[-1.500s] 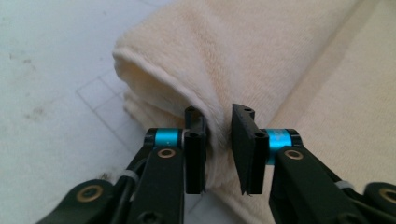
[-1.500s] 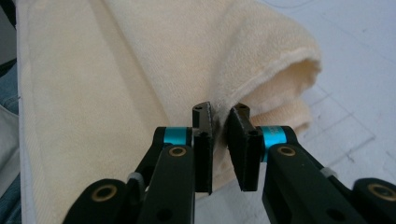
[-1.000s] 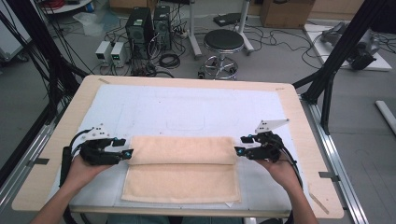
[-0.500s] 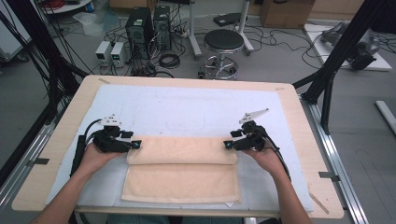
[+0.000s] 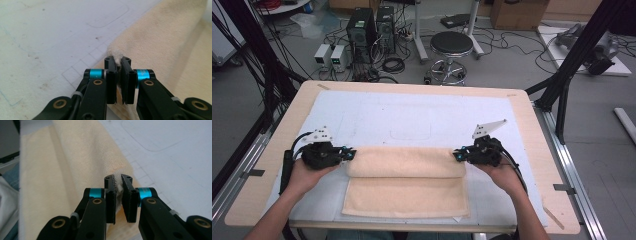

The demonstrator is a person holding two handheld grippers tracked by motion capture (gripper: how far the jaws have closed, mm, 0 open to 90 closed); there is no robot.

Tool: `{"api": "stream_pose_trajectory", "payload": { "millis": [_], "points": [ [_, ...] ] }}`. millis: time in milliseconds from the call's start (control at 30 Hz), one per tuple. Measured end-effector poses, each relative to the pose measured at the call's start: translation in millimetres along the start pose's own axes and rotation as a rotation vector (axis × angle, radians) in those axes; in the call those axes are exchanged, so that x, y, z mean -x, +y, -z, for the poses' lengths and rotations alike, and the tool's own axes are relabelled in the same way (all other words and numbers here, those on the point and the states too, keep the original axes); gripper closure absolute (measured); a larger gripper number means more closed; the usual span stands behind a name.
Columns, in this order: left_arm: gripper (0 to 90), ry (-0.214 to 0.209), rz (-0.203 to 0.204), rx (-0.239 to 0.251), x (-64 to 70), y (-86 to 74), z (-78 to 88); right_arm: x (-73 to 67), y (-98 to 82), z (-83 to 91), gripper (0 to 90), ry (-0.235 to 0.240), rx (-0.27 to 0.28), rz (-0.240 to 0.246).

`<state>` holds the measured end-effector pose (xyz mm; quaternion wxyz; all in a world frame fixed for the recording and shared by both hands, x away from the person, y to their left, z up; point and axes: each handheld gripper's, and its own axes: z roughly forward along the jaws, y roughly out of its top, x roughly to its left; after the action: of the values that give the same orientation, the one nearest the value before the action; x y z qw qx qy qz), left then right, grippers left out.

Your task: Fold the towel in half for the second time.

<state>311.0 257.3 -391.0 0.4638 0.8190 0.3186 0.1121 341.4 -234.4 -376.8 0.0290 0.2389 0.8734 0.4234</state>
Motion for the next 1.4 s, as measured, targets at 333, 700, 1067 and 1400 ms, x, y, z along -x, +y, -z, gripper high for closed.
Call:
{"api": "stream_pose_trajectory", "payload": {
  "millis": [333,700,1067,1400],
  "points": [
    [75.7,-0.094,-0.084,0.055,50.4,-32.2,49.4,-64.9,-27.7,31.9,72.3,0.066,0.055,0.110],
    [55.1,-0.034,-0.078,-0.002,31.9,-28.2,24.2,-32.9,-29.7,15.0,55.8,-0.050,0.005,0.065],
    [42.5,0.099,-0.040,-0.054,-3.0,-12.8,-32.6,12.3,-25.5,-20.5,43.0,-0.151,-0.062,-0.014],
    [55.3,-0.018,0.131,-0.118,-27.3,-23.0,-51.0,30.3,-34.4,-36.7,52.6,-0.050,-0.113,-0.090]
  ]
}}
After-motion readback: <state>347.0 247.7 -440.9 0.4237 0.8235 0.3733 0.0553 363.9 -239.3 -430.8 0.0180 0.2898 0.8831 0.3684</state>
